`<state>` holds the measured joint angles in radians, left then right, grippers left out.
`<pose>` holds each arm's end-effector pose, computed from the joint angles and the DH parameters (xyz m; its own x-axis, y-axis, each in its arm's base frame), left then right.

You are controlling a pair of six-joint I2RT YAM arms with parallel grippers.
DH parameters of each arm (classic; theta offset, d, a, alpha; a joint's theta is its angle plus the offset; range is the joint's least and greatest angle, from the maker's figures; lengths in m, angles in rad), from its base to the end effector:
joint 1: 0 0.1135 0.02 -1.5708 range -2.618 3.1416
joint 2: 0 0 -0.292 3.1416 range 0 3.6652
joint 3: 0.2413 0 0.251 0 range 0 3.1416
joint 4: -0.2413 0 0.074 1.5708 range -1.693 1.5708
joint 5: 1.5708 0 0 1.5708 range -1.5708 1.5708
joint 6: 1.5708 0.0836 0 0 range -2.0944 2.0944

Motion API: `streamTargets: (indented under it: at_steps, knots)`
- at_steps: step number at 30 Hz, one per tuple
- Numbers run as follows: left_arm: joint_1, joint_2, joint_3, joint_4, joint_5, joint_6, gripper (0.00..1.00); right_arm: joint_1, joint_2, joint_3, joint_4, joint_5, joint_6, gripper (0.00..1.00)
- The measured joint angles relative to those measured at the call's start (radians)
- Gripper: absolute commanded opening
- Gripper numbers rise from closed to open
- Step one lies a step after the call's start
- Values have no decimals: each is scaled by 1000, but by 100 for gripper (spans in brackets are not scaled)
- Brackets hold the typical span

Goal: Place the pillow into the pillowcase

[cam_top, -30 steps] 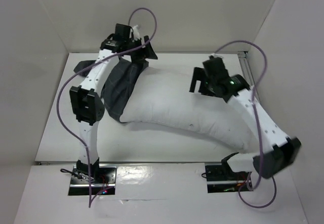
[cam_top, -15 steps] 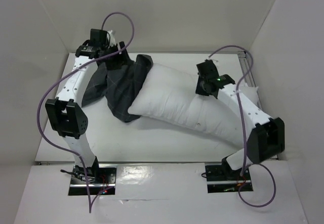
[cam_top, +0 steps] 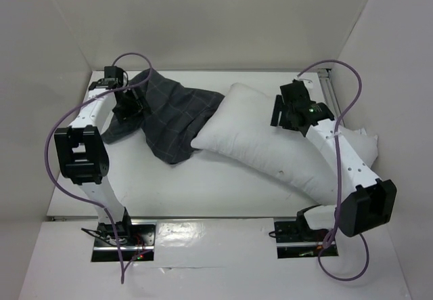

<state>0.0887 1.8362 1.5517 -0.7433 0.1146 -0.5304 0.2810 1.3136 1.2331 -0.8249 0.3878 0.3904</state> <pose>0.4277 0.0284 0.2500 -0.7209 -0.5686 -0.3962 -0.4565 0.8197 -0.3458 0.2845 0.0492 0.3170 -0.7113 0.1614 -0.6841 0.2577 0.9654 -0.0402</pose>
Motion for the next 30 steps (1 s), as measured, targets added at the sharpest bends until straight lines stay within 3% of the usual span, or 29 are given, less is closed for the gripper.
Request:
streamTargets:
  at_steps: [4,7,8,9,10,11,17,18,20,22,23,25,26,27,28,29,30]
  knots:
    - [17,50,-6,23,38,-10,90,105,47,105,1,-53,-21,96]
    - [21,143,45,36,71,-28,76,222,129,228,17,-70,-27,99]
    - [21,179,73,38,84,-30,67,253,163,271,13,-69,-31,99]
    - [21,222,105,47,102,-33,27,283,204,316,19,-71,-34,99]
    - [21,251,129,49,114,-35,8,309,252,367,17,-67,-38,99]
    - [22,280,152,51,127,-35,0,332,305,419,12,-66,-42,99]
    - [51,326,304,17,177,-45,0,372,565,545,11,-42,-59,98]
    - [59,326,331,14,177,-46,0,371,591,530,13,-35,-60,73]
    - [87,317,404,16,171,-46,0,371,610,489,23,-23,-68,34]
    - [105,296,435,11,157,-45,0,371,602,436,48,-6,-58,4]
    - [115,285,449,6,146,-45,1,371,589,414,63,-3,-50,0]
    - [130,273,479,-6,121,-35,26,369,547,355,110,-2,-32,0]
    - [133,271,494,-17,111,-20,53,367,518,323,130,-3,-27,0]
    - [135,272,511,-29,98,-8,66,367,490,295,146,-5,-23,0]
    - [134,272,525,-46,86,-2,86,366,454,261,160,-9,-18,0]
    - [132,272,532,-58,77,13,86,365,431,243,161,-11,-17,0]
    - [126,272,540,-73,52,16,98,365,399,216,163,-16,-16,0]
